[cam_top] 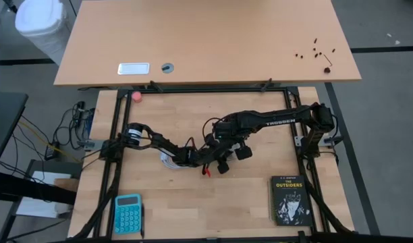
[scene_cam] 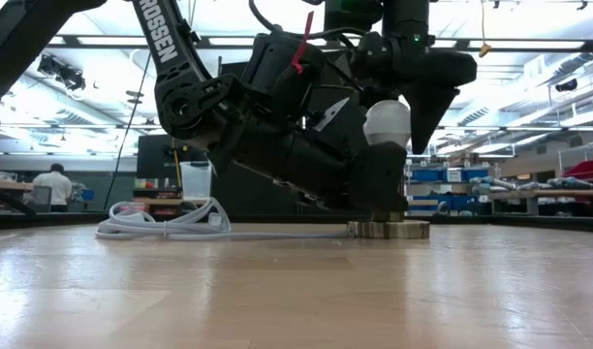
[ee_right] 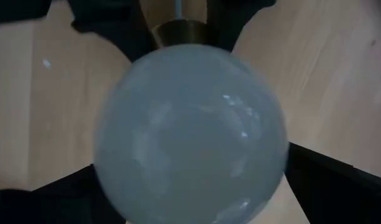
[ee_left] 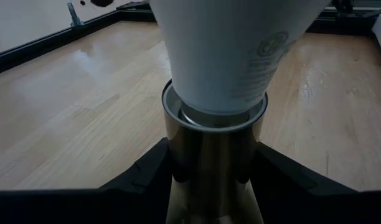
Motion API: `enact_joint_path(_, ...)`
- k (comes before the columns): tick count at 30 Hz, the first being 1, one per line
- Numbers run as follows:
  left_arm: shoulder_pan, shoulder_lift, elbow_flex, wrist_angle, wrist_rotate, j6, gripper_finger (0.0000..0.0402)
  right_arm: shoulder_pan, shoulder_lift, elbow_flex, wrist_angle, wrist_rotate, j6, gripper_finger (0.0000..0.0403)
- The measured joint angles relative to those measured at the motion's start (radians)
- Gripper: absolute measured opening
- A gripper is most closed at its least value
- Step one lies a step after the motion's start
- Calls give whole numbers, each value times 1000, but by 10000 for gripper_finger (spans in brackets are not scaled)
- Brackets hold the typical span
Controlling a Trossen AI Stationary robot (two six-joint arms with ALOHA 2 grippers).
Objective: Screw lightbulb
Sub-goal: Insert the white lightbulb into the silver lamp
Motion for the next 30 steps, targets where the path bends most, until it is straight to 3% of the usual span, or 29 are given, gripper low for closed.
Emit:
enact_joint_path(10,0,0,0,0,-2,4,184,44,0,0,13,67,-200,375)
enact_joint_path(30,0,0,0,0,-1,12,184,68,0,0,96,28,-508,373)
